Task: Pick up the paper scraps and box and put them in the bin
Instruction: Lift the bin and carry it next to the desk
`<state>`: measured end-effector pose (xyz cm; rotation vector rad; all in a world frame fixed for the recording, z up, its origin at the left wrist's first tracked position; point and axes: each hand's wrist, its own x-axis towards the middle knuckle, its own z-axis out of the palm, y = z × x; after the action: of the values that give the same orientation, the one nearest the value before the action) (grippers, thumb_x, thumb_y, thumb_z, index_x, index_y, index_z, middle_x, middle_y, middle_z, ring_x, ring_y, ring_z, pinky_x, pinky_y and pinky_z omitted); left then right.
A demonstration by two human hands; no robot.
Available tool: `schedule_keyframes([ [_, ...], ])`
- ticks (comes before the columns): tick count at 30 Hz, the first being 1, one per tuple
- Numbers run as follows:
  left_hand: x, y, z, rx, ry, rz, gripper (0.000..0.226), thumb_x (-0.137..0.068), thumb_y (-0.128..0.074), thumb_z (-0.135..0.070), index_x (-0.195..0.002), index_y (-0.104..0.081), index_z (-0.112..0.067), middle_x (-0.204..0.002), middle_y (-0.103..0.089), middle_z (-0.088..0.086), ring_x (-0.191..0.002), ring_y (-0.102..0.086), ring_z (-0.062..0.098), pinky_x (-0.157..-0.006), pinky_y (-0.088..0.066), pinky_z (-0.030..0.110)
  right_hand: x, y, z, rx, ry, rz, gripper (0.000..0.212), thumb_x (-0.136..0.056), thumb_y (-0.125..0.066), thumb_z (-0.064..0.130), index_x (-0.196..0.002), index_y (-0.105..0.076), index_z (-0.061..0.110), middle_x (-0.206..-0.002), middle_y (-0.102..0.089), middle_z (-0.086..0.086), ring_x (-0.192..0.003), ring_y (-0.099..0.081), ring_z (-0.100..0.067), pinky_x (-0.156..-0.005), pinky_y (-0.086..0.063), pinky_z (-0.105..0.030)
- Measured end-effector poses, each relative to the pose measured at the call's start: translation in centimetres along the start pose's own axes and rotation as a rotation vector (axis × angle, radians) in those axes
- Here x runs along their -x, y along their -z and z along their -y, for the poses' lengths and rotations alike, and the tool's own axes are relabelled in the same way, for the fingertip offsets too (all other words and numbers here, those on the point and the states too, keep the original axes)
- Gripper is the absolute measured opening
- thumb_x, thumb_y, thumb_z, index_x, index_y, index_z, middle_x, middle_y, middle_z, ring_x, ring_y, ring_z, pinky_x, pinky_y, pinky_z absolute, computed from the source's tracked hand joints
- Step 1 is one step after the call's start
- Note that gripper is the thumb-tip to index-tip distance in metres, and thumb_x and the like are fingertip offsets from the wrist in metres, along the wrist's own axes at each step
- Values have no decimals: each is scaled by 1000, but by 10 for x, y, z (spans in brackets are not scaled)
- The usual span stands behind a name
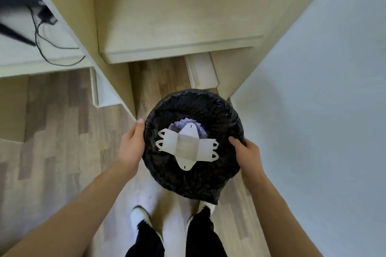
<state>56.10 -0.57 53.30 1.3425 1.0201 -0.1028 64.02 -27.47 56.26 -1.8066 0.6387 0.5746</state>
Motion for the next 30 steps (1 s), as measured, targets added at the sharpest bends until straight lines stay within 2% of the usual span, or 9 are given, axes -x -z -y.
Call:
schedule_keyframes([
  [2,17,-27,-21,-19,-68,14,45,-101,-44,-58,-114,-75,-28,-115,-77,-3,-112,-68,15,-104,-51,38,7,28,4,-73,22,-35,16,-98,-65,22,-108,-77,19,-95,-82,0,-86,-79,-17,-73,-62,-33],
  [6,53,-91,-47,-53,-171,59,34,-106,-43,-48,-101,-72,-30,-106,-74,-6,-103,-66,8,-82,-49,26,4,91,4,-165,46,-71,19,-98,-65,17,-113,-76,19,-99,-83,-1,-91,-80,-21,-85,-65,-45],
  [10,60,-135,-50,-42,-158,68,36,-103,-47,-51,-112,-71,-27,-115,-75,-2,-111,-67,14,-94,-50,34,-18,137,10,-175,76,-65,18,-96,-64,12,-106,-77,20,-98,-83,-3,-95,-79,-28,-93,-62,-55],
  [15,51,-187,-51,-40,-122,103,29,-101,-53,-48,-104,-77,-32,-111,-80,-4,-112,-71,19,-106,-52,45,-60,178,32,-193,99,-90,22,-96,-60,6,-104,-77,18,-101,-81,-8,-99,-76,-31,-93,-59,-53],
  [18,24,-205,-56,-57,-113,98,27,-103,-53,-44,-108,-77,-32,-109,-80,-4,-110,-73,19,-104,-55,48,-94,179,45,-154,84,-87,23,-96,-60,6,-109,-76,18,-105,-80,-8,-99,-76,-29,-92,-61,-53],
  [22,-32,-228,-72,-65,-135,82,24,-104,-53,-41,-110,-76,-35,-106,-79,-7,-108,-71,17,-98,-57,44,-149,164,65,-119,78,-76,24,-98,-58,5,-114,-72,15,-108,-78,-9,-99,-75,-25,-84,-62,-41],
  [25,-74,-247,-79,-92,-75,134,28,-106,-50,-36,-120,-71,-25,-105,-76,-3,-104,-70,19,-92,-59,43,-187,153,75,-69,33,-86,25,-98,-56,5,-107,-68,24,-110,-75,-6,-101,-73,-24,-90,-61,-45],
  [27,-103,-259,-81,-120,-28,146,28,-107,-49,-34,-123,-69,-22,-107,-76,0,-105,-71,22,-87,-61,43,-220,145,82,-27,8,-91,27,-99,-54,6,-112,-63,28,-112,-73,-3,-101,-71,-21,-92,-60,-45],
  [30,-145,-274,-78,-151,41,179,24,-106,-51,-32,-118,-70,-24,-113,-75,5,-108,-71,27,-92,-62,52,-273,136,88,-11,-35,-68,30,-101,-52,4,-120,-58,26,-107,-69,4,-94,-67,-11,-78,-55,-32],
])
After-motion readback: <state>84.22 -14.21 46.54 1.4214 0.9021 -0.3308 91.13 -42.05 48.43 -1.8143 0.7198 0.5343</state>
